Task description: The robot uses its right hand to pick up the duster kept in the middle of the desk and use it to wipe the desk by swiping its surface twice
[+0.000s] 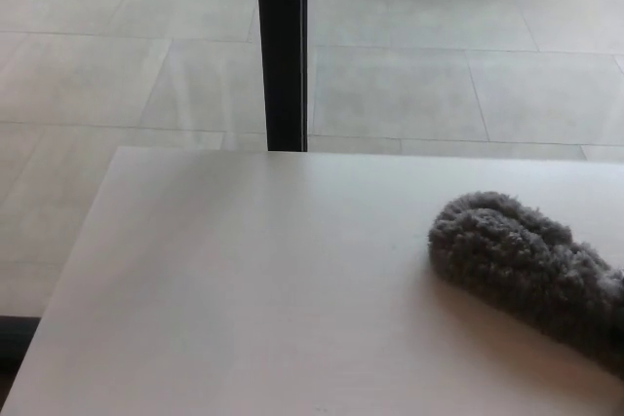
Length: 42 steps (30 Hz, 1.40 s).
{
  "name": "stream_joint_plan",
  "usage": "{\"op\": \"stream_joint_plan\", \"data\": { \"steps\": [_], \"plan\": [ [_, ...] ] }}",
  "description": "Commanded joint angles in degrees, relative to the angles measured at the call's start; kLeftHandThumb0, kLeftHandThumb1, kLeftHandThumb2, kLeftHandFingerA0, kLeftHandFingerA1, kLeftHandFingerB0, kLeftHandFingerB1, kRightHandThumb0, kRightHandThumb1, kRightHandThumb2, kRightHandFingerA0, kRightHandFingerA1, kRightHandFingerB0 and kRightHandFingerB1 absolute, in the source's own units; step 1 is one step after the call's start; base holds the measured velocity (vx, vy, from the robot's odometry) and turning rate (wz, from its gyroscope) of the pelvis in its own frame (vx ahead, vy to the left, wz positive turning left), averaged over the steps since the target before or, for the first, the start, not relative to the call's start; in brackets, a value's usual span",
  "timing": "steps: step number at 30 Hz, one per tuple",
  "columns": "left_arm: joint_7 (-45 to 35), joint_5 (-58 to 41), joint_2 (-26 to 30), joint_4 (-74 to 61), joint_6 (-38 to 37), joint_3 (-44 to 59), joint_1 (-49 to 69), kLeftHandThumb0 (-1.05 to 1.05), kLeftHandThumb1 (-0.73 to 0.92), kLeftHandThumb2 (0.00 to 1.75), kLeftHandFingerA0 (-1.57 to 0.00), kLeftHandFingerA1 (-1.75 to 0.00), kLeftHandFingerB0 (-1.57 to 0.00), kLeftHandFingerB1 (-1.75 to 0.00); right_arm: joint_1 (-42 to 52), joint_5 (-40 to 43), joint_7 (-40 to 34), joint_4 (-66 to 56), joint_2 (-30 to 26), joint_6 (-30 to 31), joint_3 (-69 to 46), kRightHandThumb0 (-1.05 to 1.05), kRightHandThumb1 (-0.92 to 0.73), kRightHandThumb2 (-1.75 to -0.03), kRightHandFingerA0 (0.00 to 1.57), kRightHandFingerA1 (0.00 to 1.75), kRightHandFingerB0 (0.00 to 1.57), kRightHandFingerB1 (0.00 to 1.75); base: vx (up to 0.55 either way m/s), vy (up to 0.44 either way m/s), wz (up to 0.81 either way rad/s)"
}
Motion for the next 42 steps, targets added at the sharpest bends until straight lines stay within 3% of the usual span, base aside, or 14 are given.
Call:
{"op": "stream_joint_plan", "data": {
  "steps": [1, 2, 8, 13, 15, 23, 25, 26, 27, 32, 35, 42],
  "plan": [
    [-0.7, -0.3, 1.3, 0.5, -1.0, -0.3, 1.3, -0.88, 0.73, 0.88, -0.38, -0.59, -0.22, -0.45, 7.0, 6.8, 12.5, 4.9, -2.7, 10.6, -6.1, -0.38, -0.50, -0.58, 0.85, 1.58, 0.85, 0.56, 0.00, 0.000, 0.00],
    [-1.0, -0.4, 1.3, 0.6, -0.9, -0.3, 1.3, -0.80, 0.91, 0.67, -0.41, -0.55, -0.27, -0.39, 7.1, 7.4, 13.4, 4.7, -2.7, 10.2, -6.9, -0.36, -0.50, -0.58, 0.84, 1.58, 0.82, 0.56, 0.00, 0.000, 0.00],
    [-0.4, -0.5, 1.0, 0.3, -1.0, -0.2, 1.4, -0.70, 0.92, 0.67, -0.43, -0.56, -0.35, -0.42, 4.4, 4.3, 23.4, 5.8, 0.1, 17.8, -4.0, -0.39, -0.54, -0.58, 0.77, 1.64, 0.76, 0.69, 0.00, 0.000, 0.00],
    [-1.1, -0.5, 1.4, 0.1, -0.8, -0.3, 1.2, -0.70, 0.91, 0.67, -0.40, -0.55, -0.33, -0.41, 1.3, 3.1, 29.2, 4.4, 2.5, 17.9, -1.8, -0.40, -0.62, -0.58, 0.71, 1.58, 0.63, 0.65, 0.00, 0.000, 0.00],
    [-0.5, -0.1, 1.2, 0.1, -1.9, -0.6, 1.2, -0.70, 0.91, 0.67, -0.42, -0.54, -0.34, -0.41, -1.0, 0.6, 30.6, 3.1, 4.2, 17.9, 1.0, -0.36, -0.59, -0.58, 0.71, 1.61, 0.61, 0.54, 0.00, 0.000, 0.00],
    [-0.4, -0.2, 1.7, 0.3, -1.8, -0.3, 0.5, -0.70, 0.90, 0.66, -0.44, -0.54, -0.37, -0.41, -6.9, -4.8, 30.2, -2.0, 9.5, 18.4, 8.7, -0.34, -0.51, -0.56, 0.78, 1.64, 0.77, 0.54, 0.00, 0.000, 0.00],
    [-0.2, -0.3, 1.8, 0.4, -1.2, -0.2, 0.1, -0.71, 0.89, 0.66, -0.44, -0.54, -0.37, -0.41, -8.8, -5.1, 33.6, -2.8, 11.2, 19.7, 10.1, -0.36, -0.55, -0.56, 0.73, 1.69, 0.70, 0.55, 0.00, 0.000, 0.00],
    [-0.2, -0.4, 1.8, 0.4, -0.9, -0.2, 0.0, -0.68, 0.69, 1.08, -0.37, -0.62, -0.31, -0.54, -9.5, -5.1, 35.0, -3.2, 11.7, 19.8, 10.7, -0.33, -0.55, -0.56, 0.72, 1.67, 0.70, 0.53, 0.00, 0.000, 0.00],
    [-0.5, -0.5, 1.8, 0.3, -0.9, -0.1, -0.1, -0.71, 0.89, 0.66, -0.43, -0.57, -0.37, -0.42, -10.2, -5.6, 35.6, -3.7, 12.4, 19.7, 11.5, -0.37, -0.53, -0.56, 0.74, 1.68, 0.73, 0.57, 0.00, 0.000, 0.00],
    [-0.7, -0.1, 1.9, 0.1, -1.7, -0.5, -0.3, -0.72, 0.89, 0.66, -0.43, -0.57, -0.35, -0.43, -11.2, -6.7, 36.6, -8.2, 17.1, 20.8, 14.9, -0.31, -0.55, -0.56, 0.75, 1.68, 0.71, 0.58, 0.00, 0.000, 0.00],
    [-0.7, -0.1, 1.9, 0.2, -1.9, -0.4, -0.3, -0.71, 0.89, 0.67, -0.43, -0.57, -0.34, -0.44, -9.7, -6.8, 36.1, -12.4, 18.9, 20.2, 16.5, -0.29, -0.51, -0.55, 0.79, 1.69, 0.77, 0.61, 0.00, 0.000, 0.00],
    [-1.1, -0.5, 1.6, 0.1, -1.6, -0.1, -0.6, -0.69, 0.89, 0.66, -0.43, -0.59, -0.35, -0.44, -5.0, -6.5, 35.8, -21.8, 21.2, 19.2, 20.0, -0.28, -0.50, -0.57, 0.86, 1.67, 0.83, 0.67, 0.00, 0.000, 0.00]
  ]
}}
